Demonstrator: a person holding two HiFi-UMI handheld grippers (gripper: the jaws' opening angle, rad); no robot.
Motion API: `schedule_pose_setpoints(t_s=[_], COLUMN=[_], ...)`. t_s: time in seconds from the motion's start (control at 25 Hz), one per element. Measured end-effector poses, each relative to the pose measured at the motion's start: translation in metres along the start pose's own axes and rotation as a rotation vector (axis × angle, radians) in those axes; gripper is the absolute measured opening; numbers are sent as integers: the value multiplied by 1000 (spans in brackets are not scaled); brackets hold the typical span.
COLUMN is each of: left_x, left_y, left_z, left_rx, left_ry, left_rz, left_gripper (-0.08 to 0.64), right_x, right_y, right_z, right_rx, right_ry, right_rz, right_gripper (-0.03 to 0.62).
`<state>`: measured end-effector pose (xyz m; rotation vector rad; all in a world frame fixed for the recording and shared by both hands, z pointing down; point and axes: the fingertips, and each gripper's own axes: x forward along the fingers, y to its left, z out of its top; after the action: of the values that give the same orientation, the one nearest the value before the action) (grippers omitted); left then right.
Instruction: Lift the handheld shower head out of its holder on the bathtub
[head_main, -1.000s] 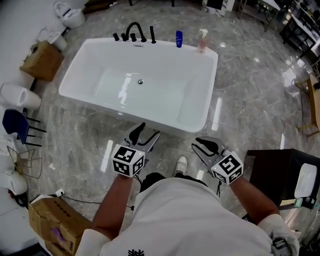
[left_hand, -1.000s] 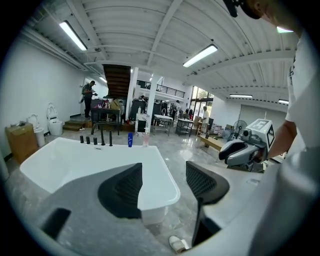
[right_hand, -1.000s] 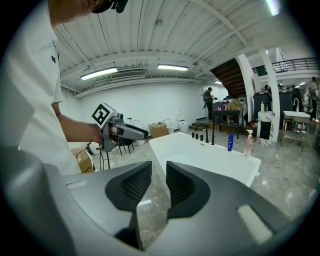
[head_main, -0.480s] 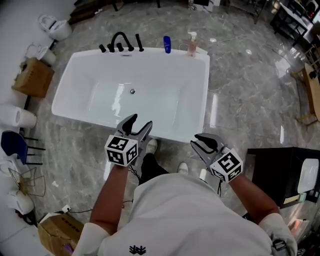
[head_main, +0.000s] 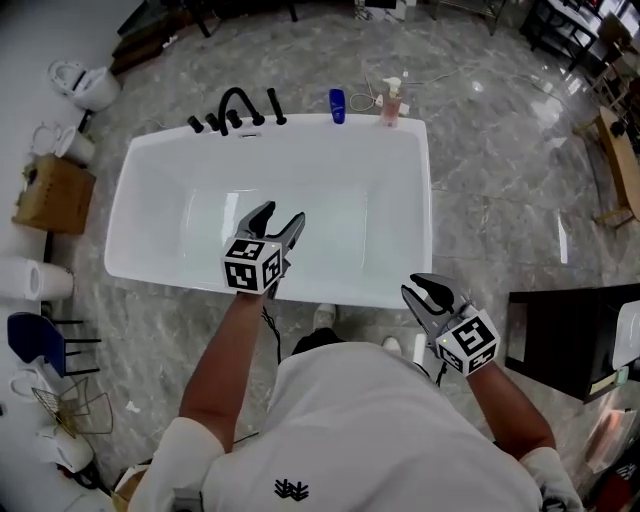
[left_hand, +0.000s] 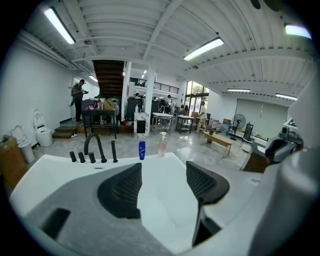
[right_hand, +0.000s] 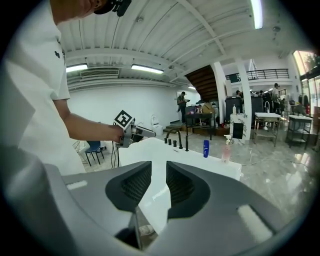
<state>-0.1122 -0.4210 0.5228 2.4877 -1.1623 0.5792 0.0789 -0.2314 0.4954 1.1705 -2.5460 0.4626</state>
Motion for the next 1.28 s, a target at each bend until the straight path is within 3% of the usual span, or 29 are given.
schedule_pose_setpoints(t_s=[0.64,1.28], left_x=[153,298], left_y=[196,318], left_z=[21,9], left_rx=[58,23], left_ry=[73,122], left_rz=[11,88], left_gripper=[279,279], right_x=[95,138], right_y=[-17,-48], right_z=[2,-31], right_rx=[182,288], right_ry=[80,190], right_rz=[-252,-356], right_gripper=[104,103])
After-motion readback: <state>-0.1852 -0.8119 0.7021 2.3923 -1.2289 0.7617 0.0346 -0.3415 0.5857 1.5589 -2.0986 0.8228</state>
